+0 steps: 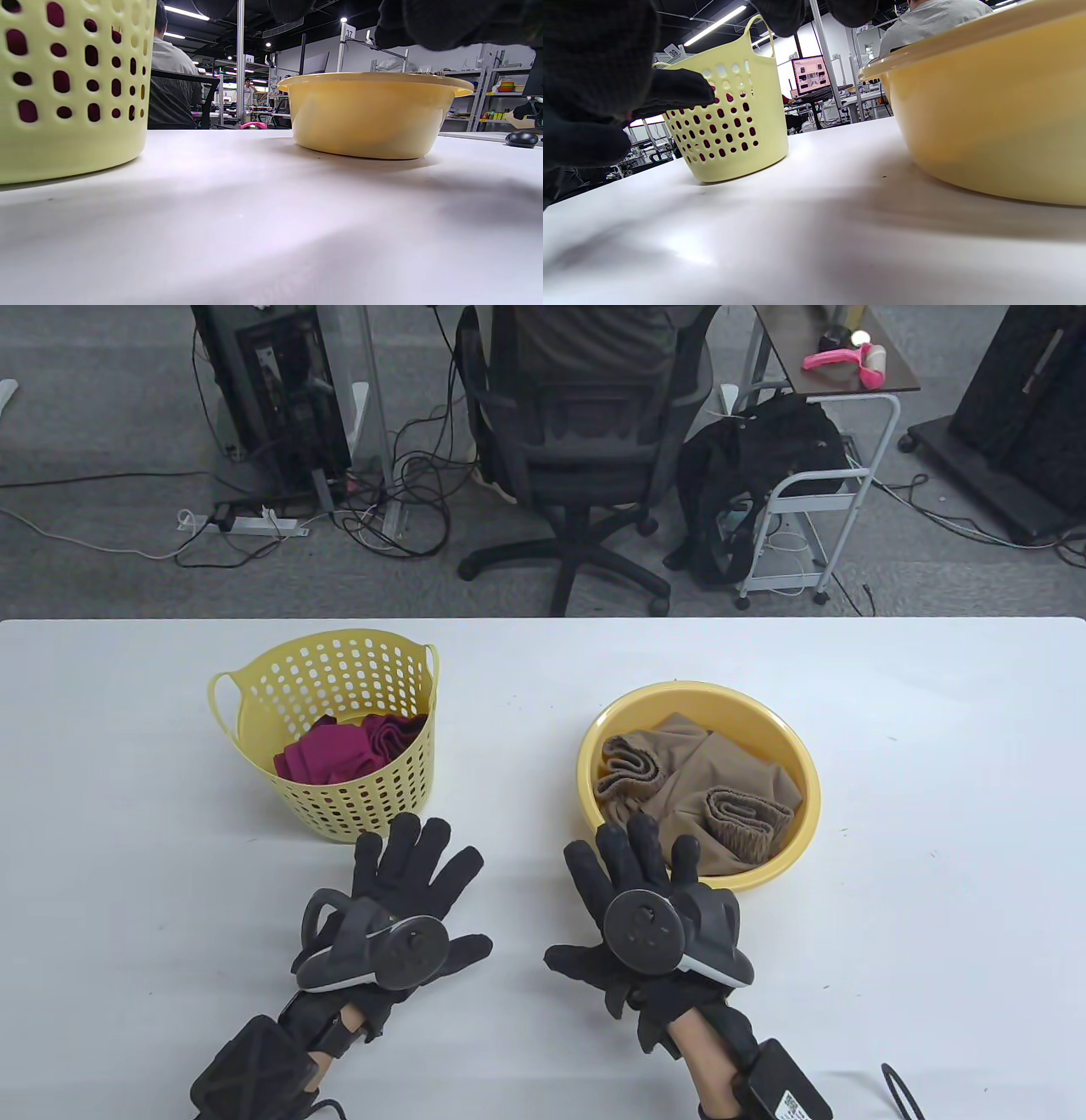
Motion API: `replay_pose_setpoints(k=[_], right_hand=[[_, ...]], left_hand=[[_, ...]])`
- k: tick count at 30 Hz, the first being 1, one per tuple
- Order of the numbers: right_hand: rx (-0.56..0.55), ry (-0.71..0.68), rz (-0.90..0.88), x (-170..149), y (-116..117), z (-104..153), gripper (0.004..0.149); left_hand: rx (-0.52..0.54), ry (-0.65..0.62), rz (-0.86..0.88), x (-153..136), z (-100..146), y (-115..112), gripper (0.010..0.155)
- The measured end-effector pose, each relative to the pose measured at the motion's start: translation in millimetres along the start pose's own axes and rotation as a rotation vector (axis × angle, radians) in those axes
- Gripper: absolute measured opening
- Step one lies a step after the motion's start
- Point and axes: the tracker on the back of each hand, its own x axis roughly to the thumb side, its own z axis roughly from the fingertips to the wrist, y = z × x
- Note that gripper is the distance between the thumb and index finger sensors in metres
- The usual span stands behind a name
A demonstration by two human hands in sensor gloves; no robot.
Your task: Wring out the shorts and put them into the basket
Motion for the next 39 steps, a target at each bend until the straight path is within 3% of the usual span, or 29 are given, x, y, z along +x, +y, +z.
replay_pose_setpoints(k=[20,39], right_hand=[[-0.003,0.021,0.003,2,-9,-8,0.103],[0.08,0.142,0.05,-33,-82,-35,0.104]], left_hand=[[-0.03,-0.033,0.012,2,3,-3,0.091],[-0.003,-0.016,0.036,-6,7,4,0.091]])
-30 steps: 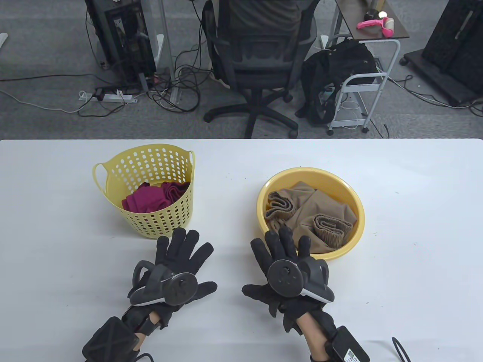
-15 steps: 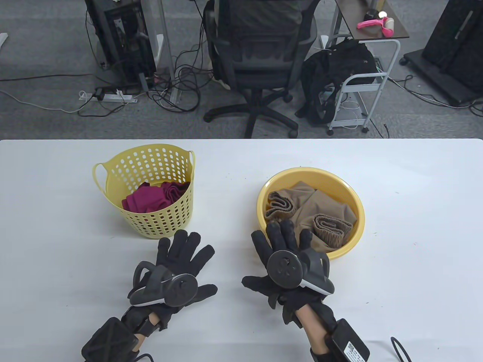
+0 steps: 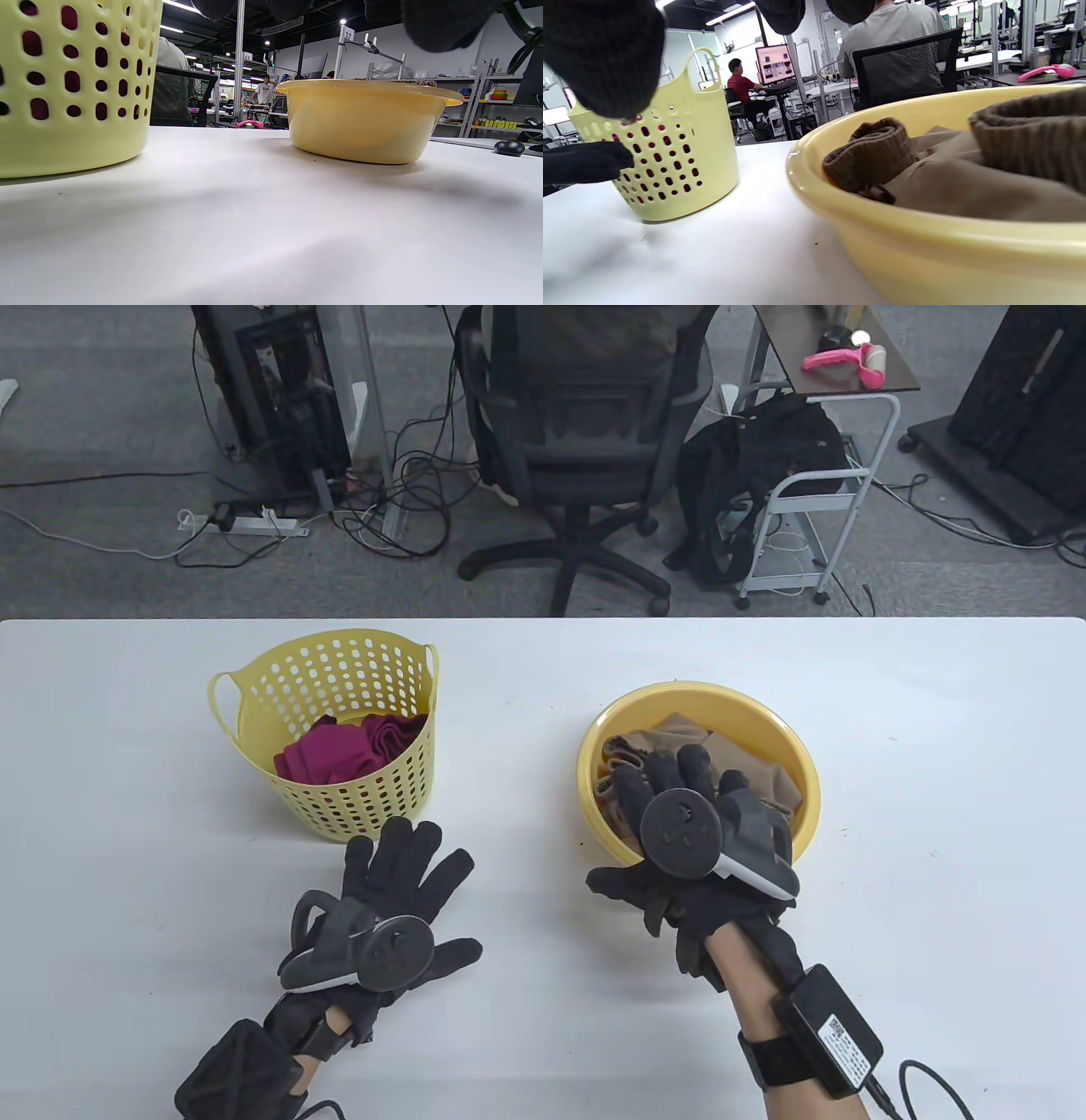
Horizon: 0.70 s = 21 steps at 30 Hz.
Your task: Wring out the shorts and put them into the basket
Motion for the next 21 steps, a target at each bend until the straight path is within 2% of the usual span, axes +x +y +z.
replay_pose_setpoints(k=[10,21], right_hand=[[0.066,0.117,-0.024,-48,-20,-9,0.102],[0.158,0.252,0.033,-96,-4,-20,0.097]], left_hand=[[0.011,0.002,0.003,-3,1,1,0.091],[0.01,-0.002,0.0,-3,1,1,0.091]])
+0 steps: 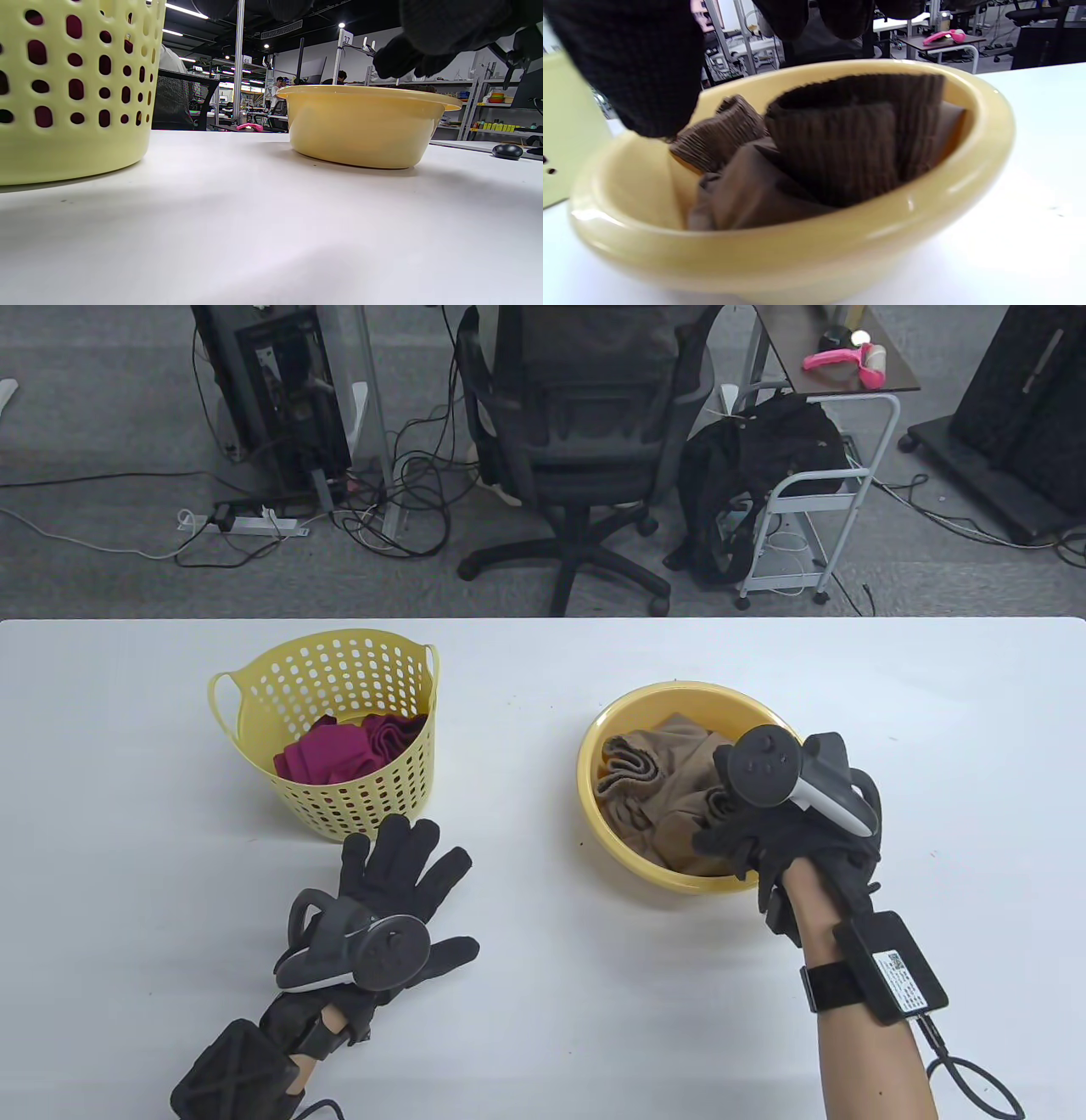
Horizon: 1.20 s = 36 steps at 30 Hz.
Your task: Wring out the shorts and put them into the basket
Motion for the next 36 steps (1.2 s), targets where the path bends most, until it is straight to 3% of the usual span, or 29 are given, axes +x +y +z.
replay_pose_setpoints(k=[18,36], right_hand=[[0.018,0.063,0.025,-18,24,-21,0.08],[-0.038,0.048,0.031,-13,23,-18,0.068]], left_hand=[[-0.006,0.0,-0.003,-1,0,0,0.091],[-0.007,0.003,-0.007,-1,1,0,0.091]])
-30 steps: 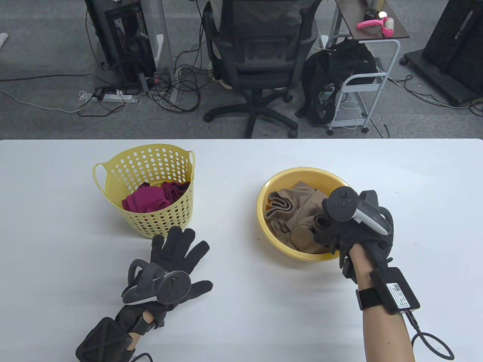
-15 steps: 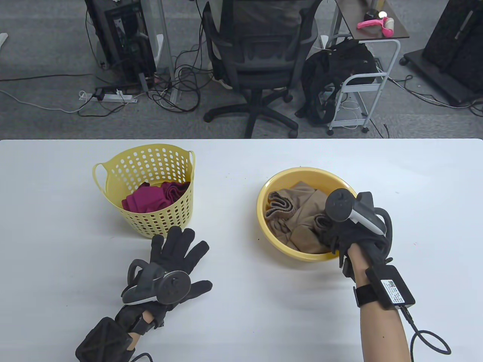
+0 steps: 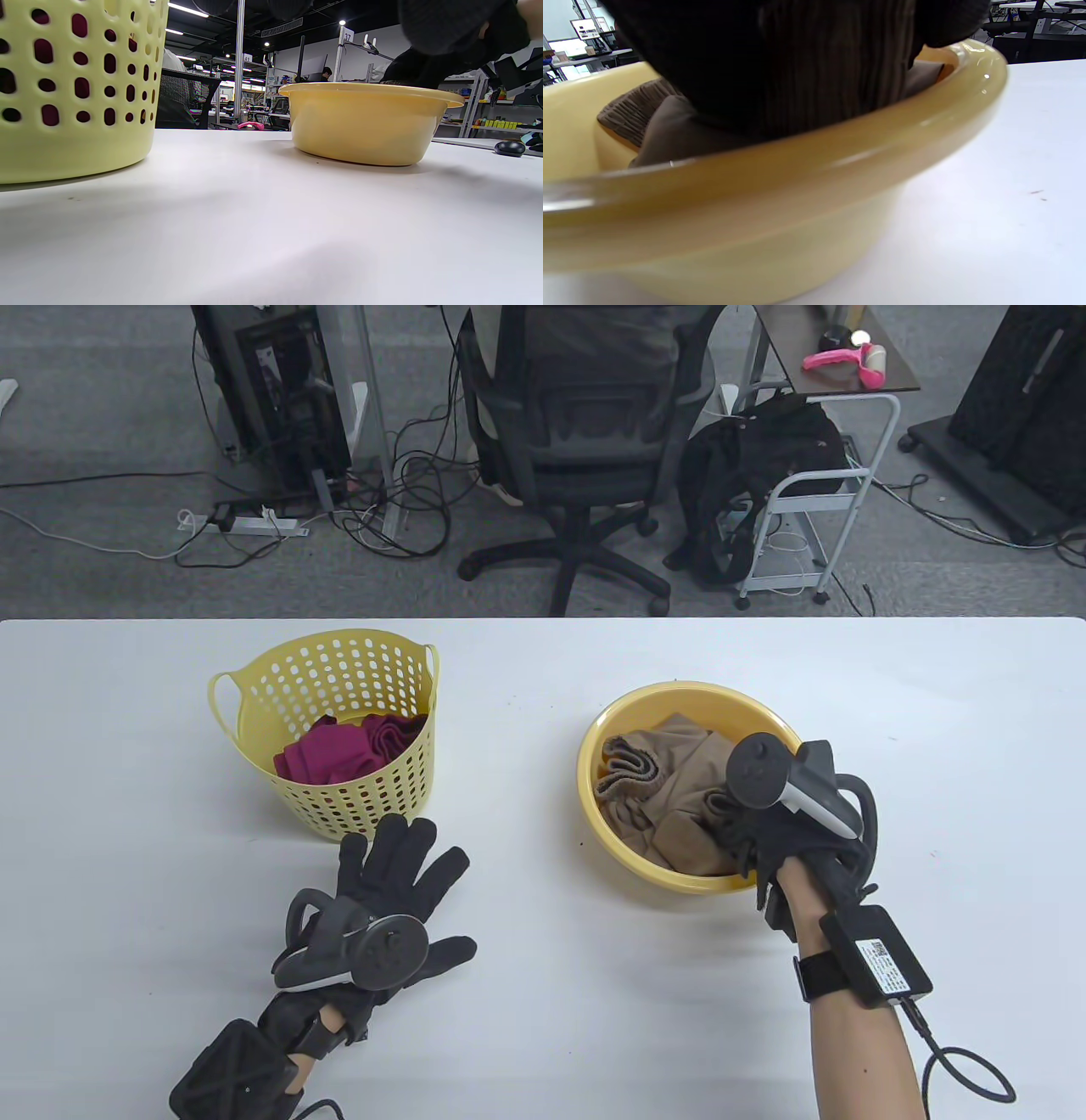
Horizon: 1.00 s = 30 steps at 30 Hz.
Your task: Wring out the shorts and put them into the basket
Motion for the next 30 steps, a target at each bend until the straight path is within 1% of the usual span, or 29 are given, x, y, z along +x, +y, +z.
replay_pose_setpoints(k=[7,13,19,30], right_hand=[[-0.033,-0.027,-0.031,4,-13,8,0.064],[-0.085,-0.059,-0.079,10,-28,17,0.065],[-0.127,-0.108,-0.188,19,-45,27,0.066],[-0.157,-0.244,-0.423,42,-71,41,0.066]], left_hand=[[-0.002,0.002,-0.004,0,0,0,0.091],[-0.001,0.004,-0.005,0,0,0,0.092],[0.002,0.005,-0.007,-1,0,1,0.092],[0.005,0.005,-0.011,-1,1,2,0.092]])
